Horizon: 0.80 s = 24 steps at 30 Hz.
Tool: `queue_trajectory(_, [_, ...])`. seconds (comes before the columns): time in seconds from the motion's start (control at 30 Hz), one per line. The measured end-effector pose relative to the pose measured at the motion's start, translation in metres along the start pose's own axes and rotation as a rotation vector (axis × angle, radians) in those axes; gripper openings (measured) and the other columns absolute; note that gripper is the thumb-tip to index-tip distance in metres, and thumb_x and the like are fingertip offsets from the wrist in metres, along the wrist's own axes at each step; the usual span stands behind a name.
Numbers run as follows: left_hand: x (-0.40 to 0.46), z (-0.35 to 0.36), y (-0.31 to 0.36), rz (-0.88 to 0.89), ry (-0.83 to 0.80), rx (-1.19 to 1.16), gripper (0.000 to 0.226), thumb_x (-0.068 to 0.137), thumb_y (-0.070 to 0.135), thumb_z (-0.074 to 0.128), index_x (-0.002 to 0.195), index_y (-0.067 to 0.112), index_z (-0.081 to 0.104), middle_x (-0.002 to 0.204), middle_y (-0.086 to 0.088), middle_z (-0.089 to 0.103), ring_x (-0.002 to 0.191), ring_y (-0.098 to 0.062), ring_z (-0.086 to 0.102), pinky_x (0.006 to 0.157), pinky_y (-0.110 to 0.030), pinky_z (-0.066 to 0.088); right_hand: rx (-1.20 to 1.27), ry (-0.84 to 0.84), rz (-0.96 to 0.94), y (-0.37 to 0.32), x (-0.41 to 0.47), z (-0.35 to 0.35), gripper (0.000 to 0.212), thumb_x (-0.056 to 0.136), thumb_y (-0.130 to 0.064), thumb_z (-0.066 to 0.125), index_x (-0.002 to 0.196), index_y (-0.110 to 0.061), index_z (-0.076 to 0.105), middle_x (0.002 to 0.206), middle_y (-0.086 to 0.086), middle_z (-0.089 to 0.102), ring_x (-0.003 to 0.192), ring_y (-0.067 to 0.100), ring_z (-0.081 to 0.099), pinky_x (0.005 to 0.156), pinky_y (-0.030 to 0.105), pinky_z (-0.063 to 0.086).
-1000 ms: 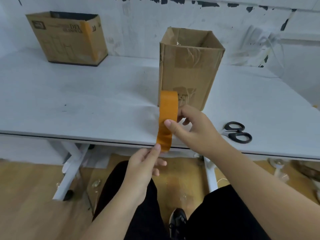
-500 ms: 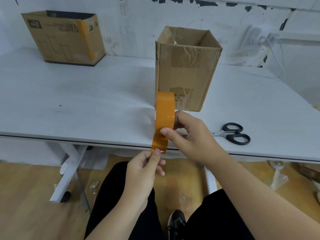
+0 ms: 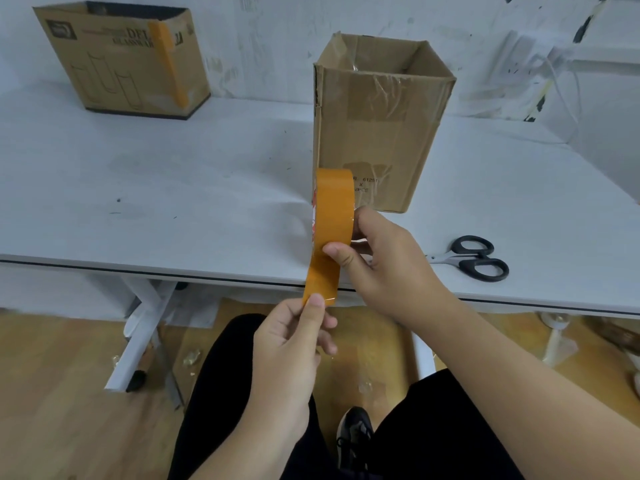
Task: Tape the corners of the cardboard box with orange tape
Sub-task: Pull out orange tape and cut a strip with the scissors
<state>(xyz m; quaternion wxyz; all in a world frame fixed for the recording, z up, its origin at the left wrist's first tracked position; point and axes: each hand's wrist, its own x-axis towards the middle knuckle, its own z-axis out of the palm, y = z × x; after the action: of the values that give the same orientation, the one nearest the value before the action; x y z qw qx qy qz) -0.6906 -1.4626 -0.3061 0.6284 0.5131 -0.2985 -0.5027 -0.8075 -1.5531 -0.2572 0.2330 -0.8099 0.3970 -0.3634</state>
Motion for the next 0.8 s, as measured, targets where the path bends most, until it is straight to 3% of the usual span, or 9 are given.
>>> queue_trajectory(0.1, [-0.005, 0.003, 0.003, 0.059, 0.006, -0.002, 0.025, 0.081, 0.041, 0.062, 0.063, 0.024, 0.065, 0.062, 0.002, 0.064, 0.046, -0.008, 0.051, 0.041, -0.012, 0.037, -0.023, 0.013, 0.012, -0.004, -0.002, 0.003, 0.029, 0.092, -0.033, 0.057, 0.102, -0.006, 0.057, 0.094, 0.008, 0.067, 0.088, 0.024, 0.064, 0.076, 0.043, 0.053])
queue_trajectory(0.2, [-0.016, 0.001, 0.008, 0.152, -0.056, 0.001, 0.03, 0.085, 0.042, 0.063, 0.063, 0.022, 0.062, 0.059, 0.002, 0.06, 0.044, -0.008, 0.051, 0.041, -0.012, 0.036, 0.039, 0.082, -0.015, -0.011, 0.002, -0.001, 0.032, 0.092, -0.033, 0.057, 0.112, -0.008, 0.057, 0.101, 0.004, 0.068, 0.094, 0.017, 0.064, 0.081, 0.034, 0.053])
queue_trajectory(0.43, [-0.023, -0.027, 0.006, 0.101, -0.068, 0.086, 0.031, 0.079, 0.05, 0.062, 0.063, 0.023, 0.063, 0.059, 0.003, 0.06, 0.046, -0.008, 0.052, 0.042, -0.015, 0.036, 0.014, 0.013, 0.007, -0.006, 0.005, 0.006, 0.025, 0.093, -0.026, 0.059, 0.101, -0.003, 0.056, 0.095, 0.009, 0.066, 0.09, 0.025, 0.063, 0.079, 0.042, 0.053])
queue_trajectory(0.57, [-0.025, -0.036, -0.007, 0.08, -0.093, 0.149, 0.028, 0.078, 0.048, 0.058, 0.065, 0.023, 0.063, 0.061, 0.003, 0.061, 0.048, -0.008, 0.054, 0.045, -0.013, 0.038, -0.065, 0.021, -0.021, -0.001, 0.003, 0.011, 0.025, 0.093, -0.027, 0.06, 0.092, -0.003, 0.055, 0.083, 0.01, 0.062, 0.076, 0.024, 0.058, 0.069, 0.038, 0.047])
queue_trajectory(0.8, [-0.015, -0.038, -0.03, -0.033, -0.108, 0.122, 0.031, 0.078, 0.048, 0.06, 0.066, 0.02, 0.064, 0.063, 0.0, 0.064, 0.045, -0.006, 0.052, 0.046, -0.013, 0.04, 0.035, -0.029, 0.08, -0.001, 0.003, 0.007, 0.024, 0.092, -0.03, 0.061, 0.105, -0.009, 0.058, 0.095, 0.006, 0.068, 0.087, 0.021, 0.066, 0.075, 0.043, 0.054])
